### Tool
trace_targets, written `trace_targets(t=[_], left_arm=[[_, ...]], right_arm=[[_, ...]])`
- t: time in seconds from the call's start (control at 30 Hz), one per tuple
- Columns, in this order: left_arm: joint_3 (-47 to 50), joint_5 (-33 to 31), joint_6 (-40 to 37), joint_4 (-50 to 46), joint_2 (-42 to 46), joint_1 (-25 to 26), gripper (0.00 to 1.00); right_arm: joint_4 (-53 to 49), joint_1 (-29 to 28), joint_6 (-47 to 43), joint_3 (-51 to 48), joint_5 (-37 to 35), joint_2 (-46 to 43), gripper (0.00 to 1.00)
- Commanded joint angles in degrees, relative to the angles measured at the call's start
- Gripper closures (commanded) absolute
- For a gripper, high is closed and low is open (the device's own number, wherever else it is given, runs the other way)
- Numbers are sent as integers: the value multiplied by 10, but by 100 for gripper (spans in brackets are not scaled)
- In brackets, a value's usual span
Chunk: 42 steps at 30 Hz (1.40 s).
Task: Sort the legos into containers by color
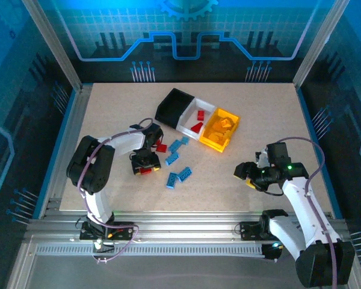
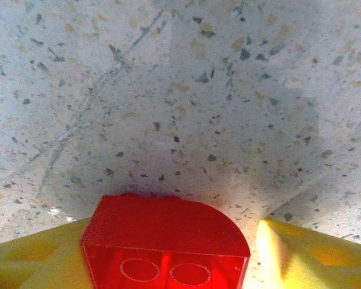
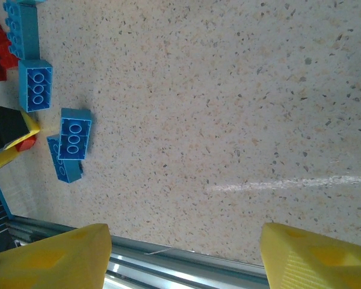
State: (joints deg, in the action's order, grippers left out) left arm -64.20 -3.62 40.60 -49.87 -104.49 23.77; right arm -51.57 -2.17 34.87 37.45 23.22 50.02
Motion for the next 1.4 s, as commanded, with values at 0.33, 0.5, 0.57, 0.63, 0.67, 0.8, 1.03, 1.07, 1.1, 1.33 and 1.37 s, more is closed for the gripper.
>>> trace_targets(t=[0.33,0.5,0.57,0.63,0.67,0.8,1.03,1.07,1.1,1.33,1.37], left_arm=[[0,7,-9,0,-10,-8,53],[-30,10,-14,-14,8,-8,54],[-49,15,-15,-23,11,-7,54],[-65,19,-17,-31,12,-8,54],[-76,20,-18,-36,12,-8,54],[-124,29,-19,-54,7,-5,54],[-225,41,-11,-80,-25,8,54],[-239,45,-11,-80,-30,10,54],[-250,48,-9,-81,-34,12,54],[-343,69,-1,-82,-81,26,54],[-357,75,0,-81,-90,28,54]], right_arm=[[-1,5,1,-5,1,-5,33],[2,5,3,-2,0,-3,33],[-6,6,-3,9,-4,1,33],[-11,6,-8,15,-8,2,33],[-12,5,-9,15,-9,1,33],[-9,7,-6,9,-7,-5,33],[-8,9,-11,2,-10,-12,33],[-9,10,-12,2,-11,-12,33],[-9,11,-14,2,-10,-12,33],[-11,15,-16,3,-7,-14,33],[-11,16,-16,3,-7,-14,33]])
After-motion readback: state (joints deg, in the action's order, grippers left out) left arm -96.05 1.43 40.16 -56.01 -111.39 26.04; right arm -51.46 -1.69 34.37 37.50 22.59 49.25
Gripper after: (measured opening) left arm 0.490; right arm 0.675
